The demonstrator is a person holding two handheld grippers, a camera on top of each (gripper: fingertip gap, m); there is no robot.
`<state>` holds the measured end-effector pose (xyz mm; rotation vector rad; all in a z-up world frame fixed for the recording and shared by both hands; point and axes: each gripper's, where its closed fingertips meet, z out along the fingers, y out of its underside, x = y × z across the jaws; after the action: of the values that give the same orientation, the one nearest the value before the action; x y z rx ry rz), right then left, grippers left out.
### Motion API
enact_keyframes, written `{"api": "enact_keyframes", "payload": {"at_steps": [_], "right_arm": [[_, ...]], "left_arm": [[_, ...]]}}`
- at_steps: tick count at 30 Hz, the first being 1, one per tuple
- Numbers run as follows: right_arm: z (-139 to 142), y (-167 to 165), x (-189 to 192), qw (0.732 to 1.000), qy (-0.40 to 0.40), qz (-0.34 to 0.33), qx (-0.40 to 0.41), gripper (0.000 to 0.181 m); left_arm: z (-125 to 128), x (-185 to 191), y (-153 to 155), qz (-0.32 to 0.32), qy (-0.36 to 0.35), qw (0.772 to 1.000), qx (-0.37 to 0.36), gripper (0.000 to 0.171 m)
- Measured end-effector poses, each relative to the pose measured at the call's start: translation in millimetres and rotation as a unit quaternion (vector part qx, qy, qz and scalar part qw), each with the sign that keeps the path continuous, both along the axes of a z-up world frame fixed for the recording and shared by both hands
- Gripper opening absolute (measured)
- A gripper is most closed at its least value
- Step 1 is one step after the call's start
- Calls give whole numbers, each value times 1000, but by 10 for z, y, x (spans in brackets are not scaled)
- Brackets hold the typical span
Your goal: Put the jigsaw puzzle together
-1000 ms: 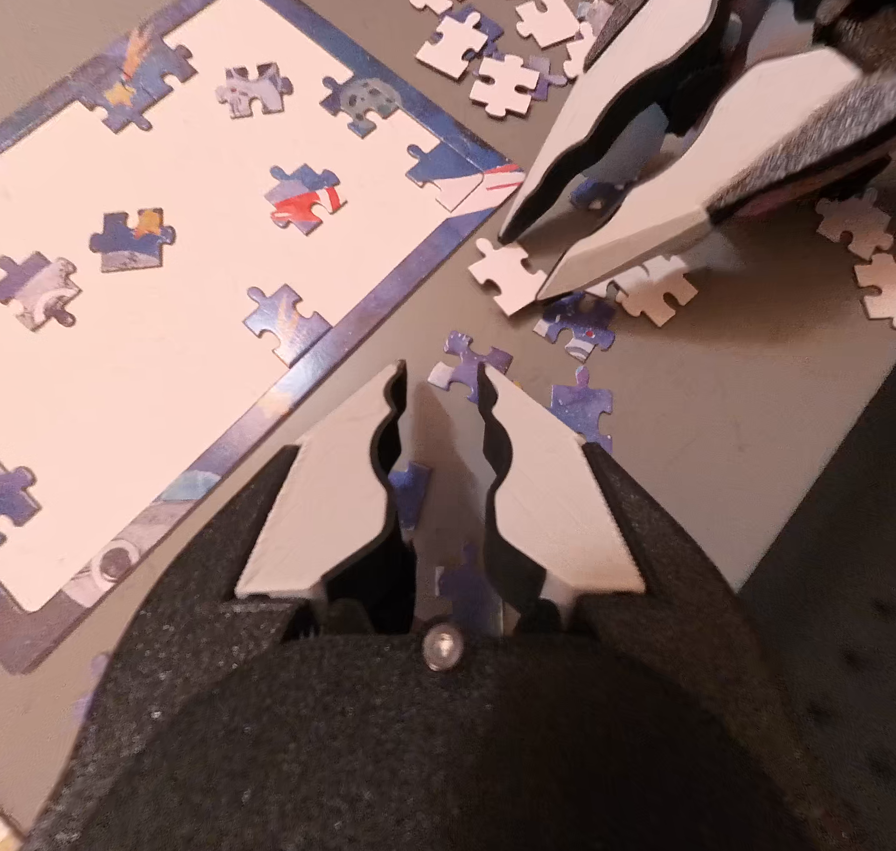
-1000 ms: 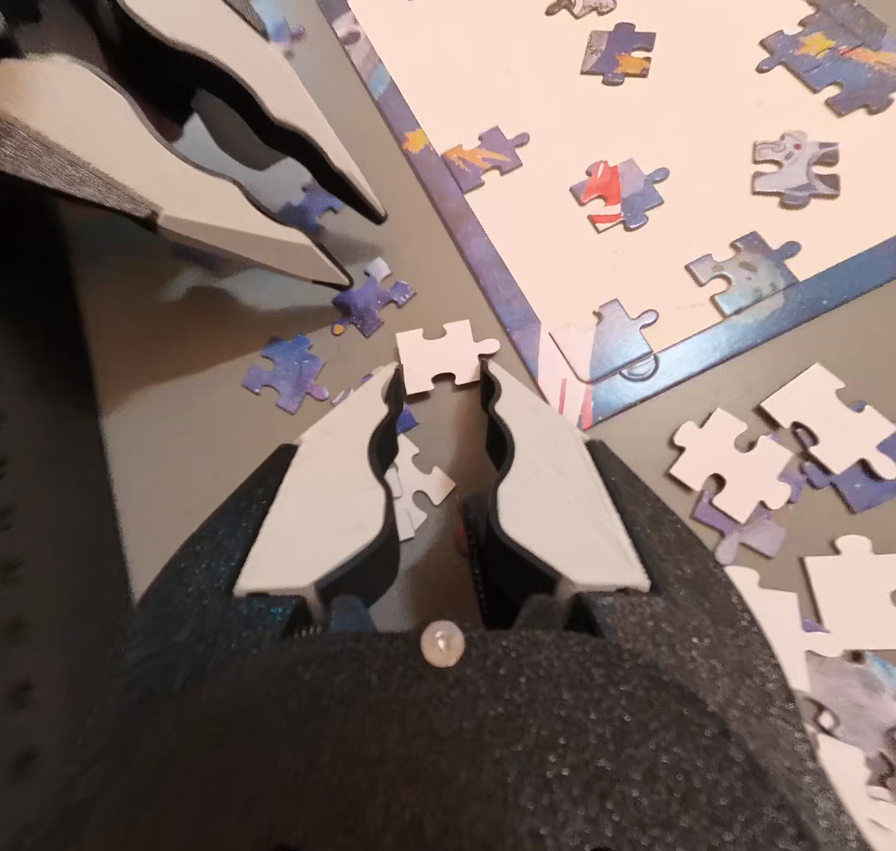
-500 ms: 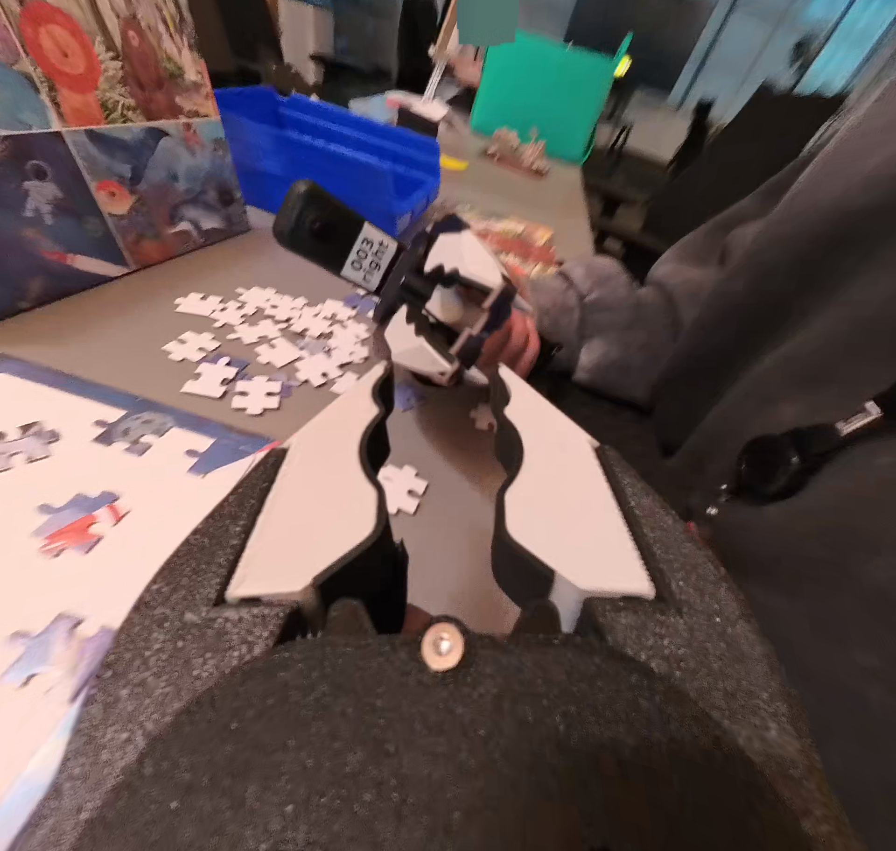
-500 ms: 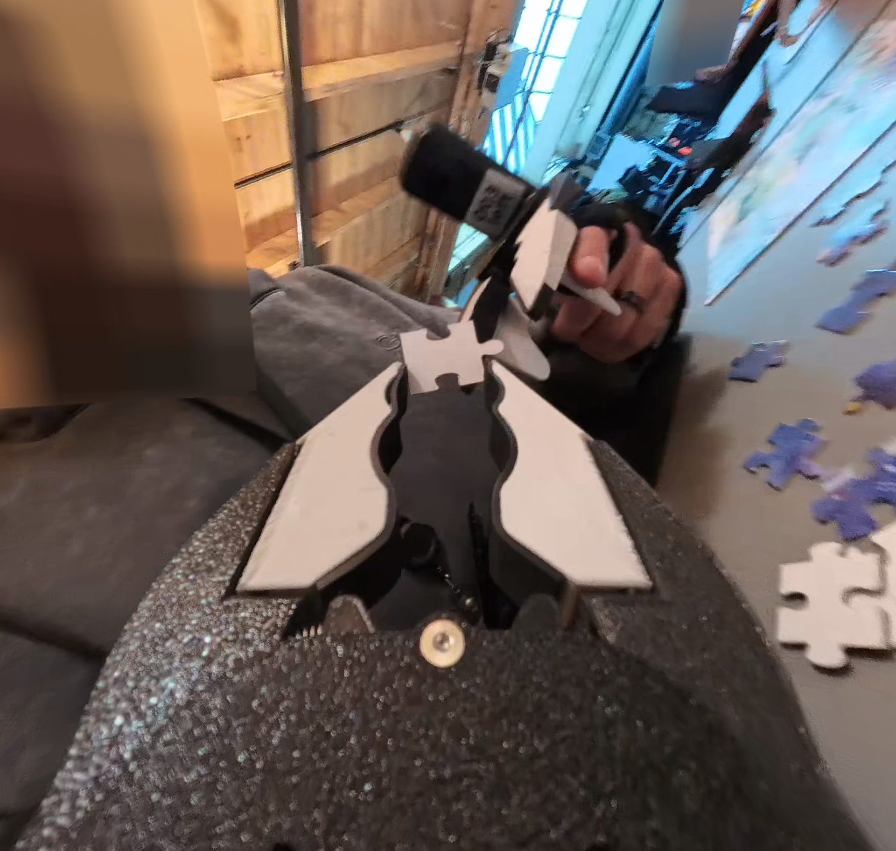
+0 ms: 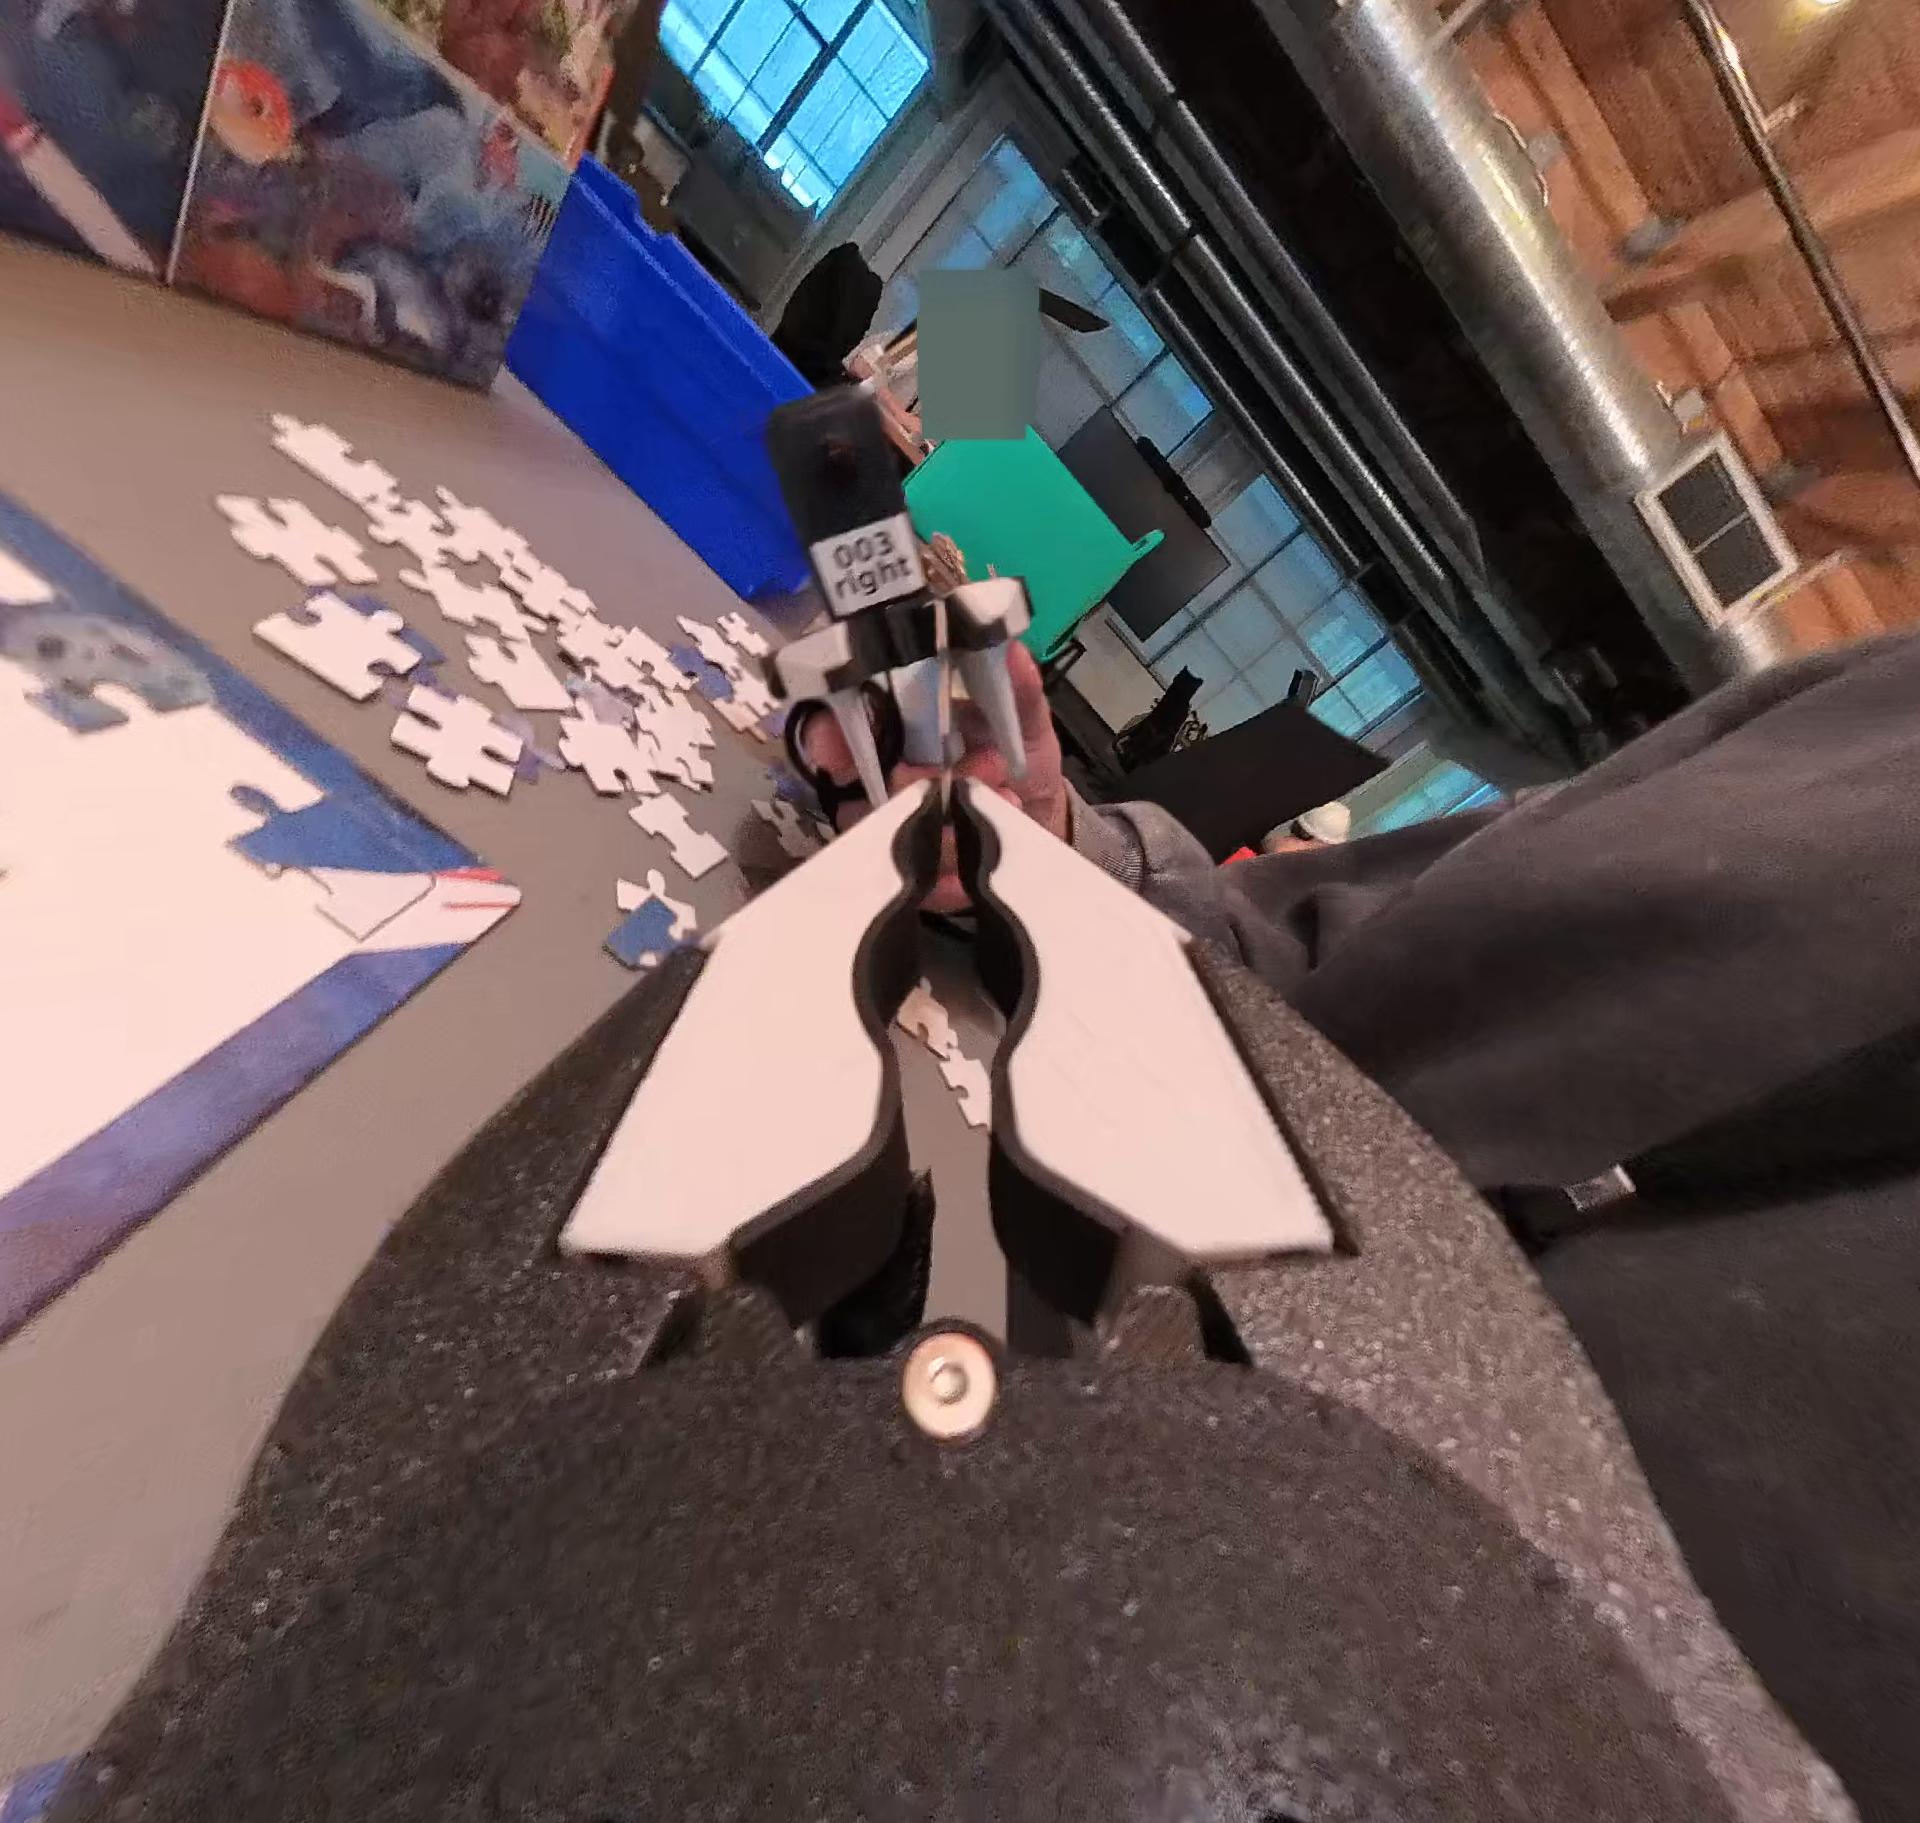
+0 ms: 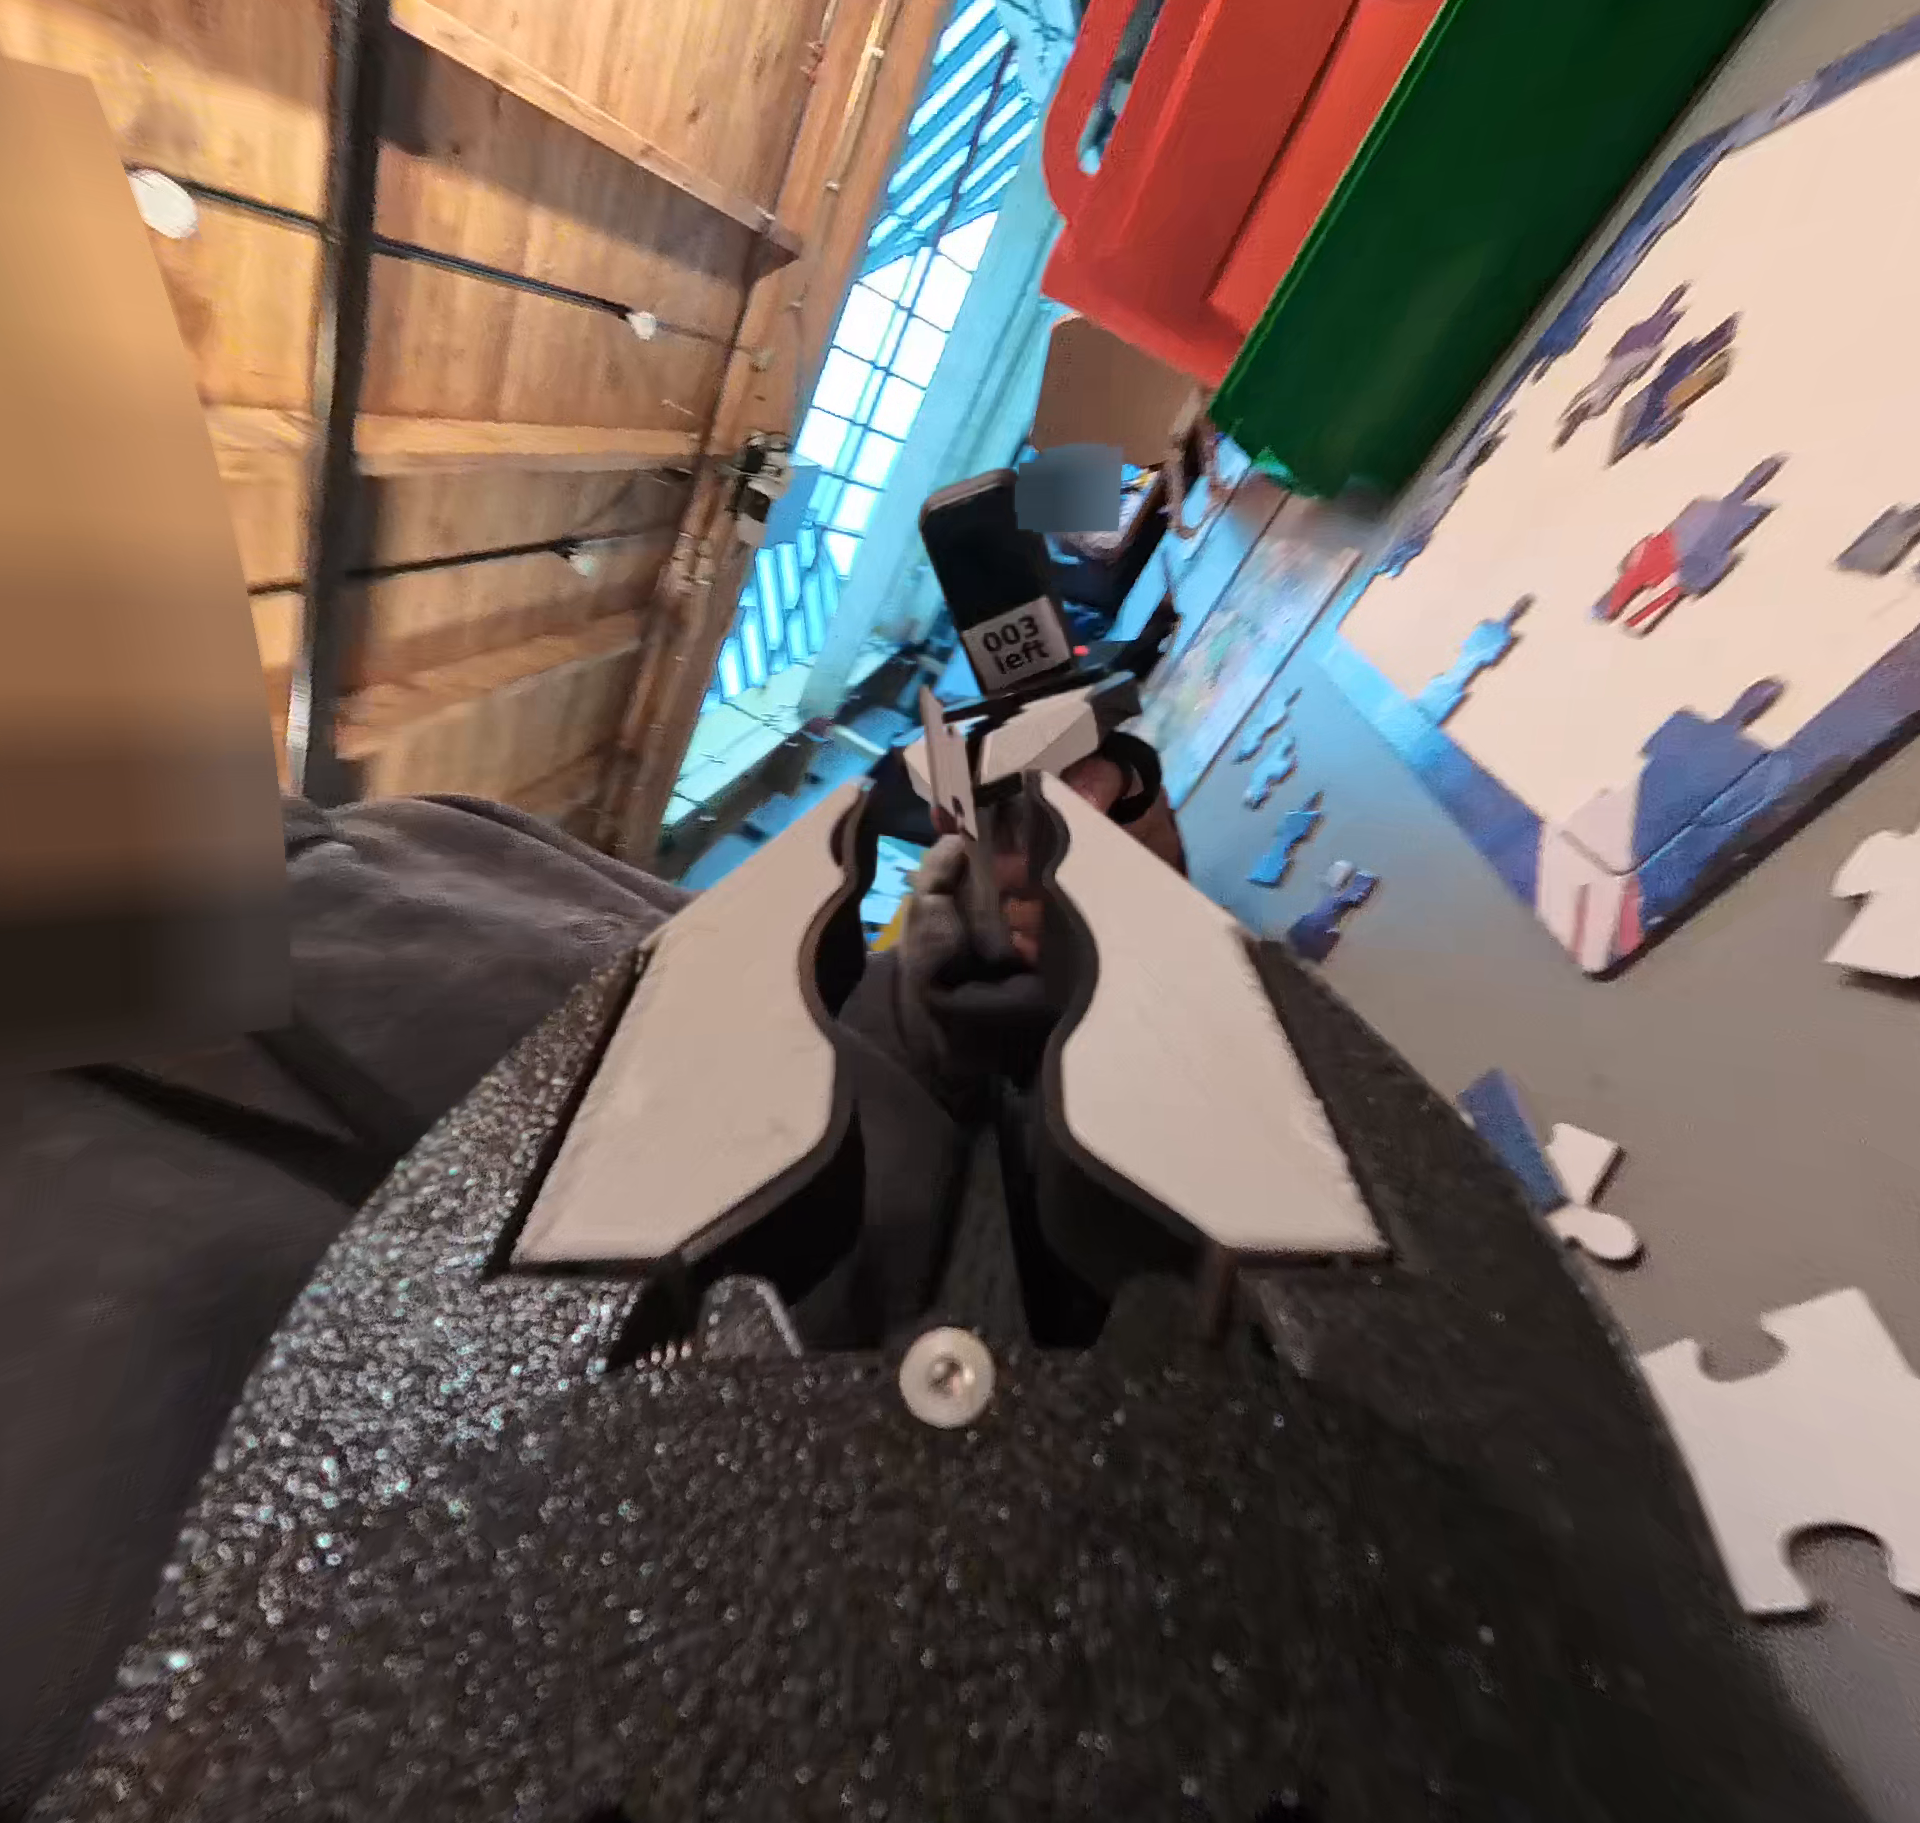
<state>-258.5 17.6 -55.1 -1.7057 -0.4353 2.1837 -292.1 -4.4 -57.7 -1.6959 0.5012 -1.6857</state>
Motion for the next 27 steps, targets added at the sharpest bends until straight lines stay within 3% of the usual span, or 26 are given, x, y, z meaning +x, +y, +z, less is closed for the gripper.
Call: {"api": "enact_keyframes", "payload": {"at_steps": [4,8,12,16,27], "right_arm": [[22,-79,-86,999,-17,2,44,27],[-77,-44,-92,996,-53,-10,65,9],[-212,-14,-131,995,-86,-13,58,24],[-166,-68,-155,994,-79,-6,81,2],[-156,12,-292,992,-97,-1,81,1]], "left_arm": [[-149,33,23,-3,22,999,-28,1],[-151,36,16,-6,15,999,-35,1],[-143,27,34,-6,8,999,-39,1],[-170,57,11,-14,13,999,-42,1],[-232,6,1,18,58,998,-17,1]]}}
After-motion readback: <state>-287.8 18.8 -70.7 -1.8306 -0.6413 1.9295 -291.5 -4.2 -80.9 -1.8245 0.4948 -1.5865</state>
